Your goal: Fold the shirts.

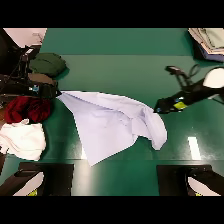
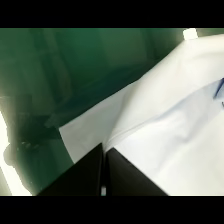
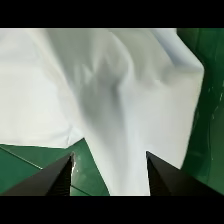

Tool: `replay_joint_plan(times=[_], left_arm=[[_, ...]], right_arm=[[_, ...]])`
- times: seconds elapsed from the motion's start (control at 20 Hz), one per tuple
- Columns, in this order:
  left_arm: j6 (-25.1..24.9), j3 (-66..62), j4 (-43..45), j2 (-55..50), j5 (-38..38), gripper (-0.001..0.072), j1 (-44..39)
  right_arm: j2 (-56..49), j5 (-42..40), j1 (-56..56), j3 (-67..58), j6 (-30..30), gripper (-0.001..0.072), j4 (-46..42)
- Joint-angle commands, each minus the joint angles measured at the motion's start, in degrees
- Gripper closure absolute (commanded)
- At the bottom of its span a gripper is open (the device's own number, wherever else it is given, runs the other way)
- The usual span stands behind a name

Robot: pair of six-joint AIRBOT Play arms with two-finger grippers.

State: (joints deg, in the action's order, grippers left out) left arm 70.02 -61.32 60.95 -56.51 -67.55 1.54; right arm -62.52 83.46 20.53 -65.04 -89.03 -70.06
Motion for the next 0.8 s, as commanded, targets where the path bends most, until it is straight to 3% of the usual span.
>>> replay_joint_plan(times=[0.0,0.15,0.25,0.4,0.65,0.7,0.75], left_arm=[[0.09,-0.39,0.35,-0.02,-0.52,0.0684,0.04],[0.11,-0.39,0.31,-0.02,-0.5,0.0684,0.04],[0.33,-0.39,0.09,-0.02,-0.37,0.0684,0.04],[0.68,-0.39,-0.11,-0.02,-0.44,0.0684,0.04],[2.08,-0.39,-0.13,-0.02,-0.66,0.0684,0.04],[2.08,-0.39,-0.13,-0.02,-0.81,0.0684,0.04],[2.08,-0.39,-0.15,-0.02,-1.07,0.0685,0.04]], right_arm=[[7.61,4.66,-8.41,3.56,0.85,0.0191,0.04],[13.7,3.23,-15.91,15.43,1.16,0.0187,0.28],[16.48,0.13,-19.3,24.76,5.25,0.0112,6.69],[17.42,-4.28,-21.11,34.88,10.97,0.0112,18.56],[17.42,-8.76,-21.11,40.76,12.0,0.0119,20.5],[17.42,-8.94,-21.11,40.74,12.24,0.0131,20.52],[17.42,-9.03,-21.11,40.74,12.33,0.0189,20.52]])
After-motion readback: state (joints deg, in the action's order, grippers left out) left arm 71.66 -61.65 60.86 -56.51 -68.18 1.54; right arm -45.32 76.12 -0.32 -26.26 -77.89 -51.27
